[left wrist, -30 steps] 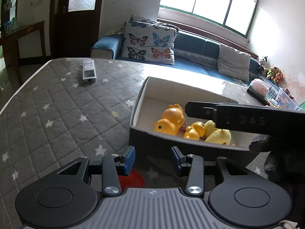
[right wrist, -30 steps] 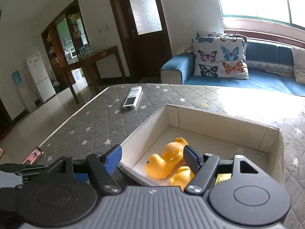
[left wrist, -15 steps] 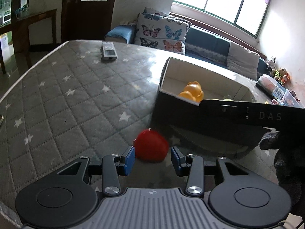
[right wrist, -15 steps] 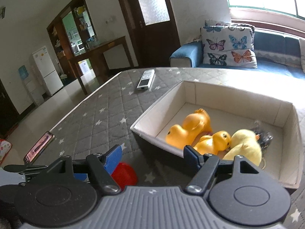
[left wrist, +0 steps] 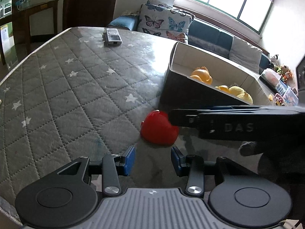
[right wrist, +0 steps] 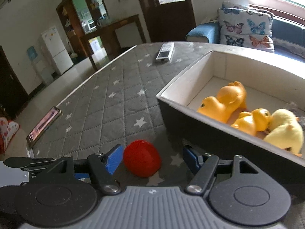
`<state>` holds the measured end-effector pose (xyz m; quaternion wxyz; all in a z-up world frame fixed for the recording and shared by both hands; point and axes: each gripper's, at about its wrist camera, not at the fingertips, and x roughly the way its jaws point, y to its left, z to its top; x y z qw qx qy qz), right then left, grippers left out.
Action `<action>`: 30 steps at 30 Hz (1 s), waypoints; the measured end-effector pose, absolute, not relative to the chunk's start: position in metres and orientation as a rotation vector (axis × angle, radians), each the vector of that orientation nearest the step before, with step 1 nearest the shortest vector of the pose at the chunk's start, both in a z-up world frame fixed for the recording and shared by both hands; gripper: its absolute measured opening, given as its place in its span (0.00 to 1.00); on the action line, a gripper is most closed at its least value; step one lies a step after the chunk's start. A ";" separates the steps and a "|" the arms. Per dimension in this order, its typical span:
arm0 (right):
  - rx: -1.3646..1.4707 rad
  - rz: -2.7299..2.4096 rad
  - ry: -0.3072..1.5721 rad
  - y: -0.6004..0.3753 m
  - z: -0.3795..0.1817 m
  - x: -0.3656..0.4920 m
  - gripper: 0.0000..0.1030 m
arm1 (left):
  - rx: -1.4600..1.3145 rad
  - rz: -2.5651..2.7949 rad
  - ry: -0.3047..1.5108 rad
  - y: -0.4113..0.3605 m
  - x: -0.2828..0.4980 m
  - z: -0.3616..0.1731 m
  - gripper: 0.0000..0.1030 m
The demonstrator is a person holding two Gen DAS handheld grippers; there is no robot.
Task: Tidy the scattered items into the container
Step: 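Withdraw the right tool and lower it around the red ball, then close the right tool on the red ball and lift it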
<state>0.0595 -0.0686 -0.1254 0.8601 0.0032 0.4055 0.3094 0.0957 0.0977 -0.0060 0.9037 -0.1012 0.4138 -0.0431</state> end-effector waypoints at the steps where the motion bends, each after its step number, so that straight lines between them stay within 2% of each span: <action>1: -0.002 0.656 0.857 -0.065 -0.127 0.060 0.69 | -0.211 -0.089 0.857 0.099 0.096 -0.007 0.43; 15: -0.095 0.709 0.929 -0.031 -0.150 0.076 0.64 | -0.225 -0.093 0.851 0.103 0.101 -0.019 0.43; 17: -0.114 0.708 0.923 -0.029 -0.150 0.075 0.56 | -0.226 -0.096 0.849 0.103 0.101 -0.020 0.43; 19: -0.128 0.711 0.922 -0.027 -0.151 0.074 0.54 | -0.224 -0.098 0.845 0.103 0.102 -0.021 0.43; 24: -0.115 0.711 0.926 -0.028 -0.150 0.074 0.53 | -0.220 -0.101 0.829 0.100 0.104 -0.023 0.43; 30: 0.030 0.715 0.969 -0.044 -0.149 0.081 0.53 | -0.255 -0.118 0.821 0.098 0.108 -0.022 0.43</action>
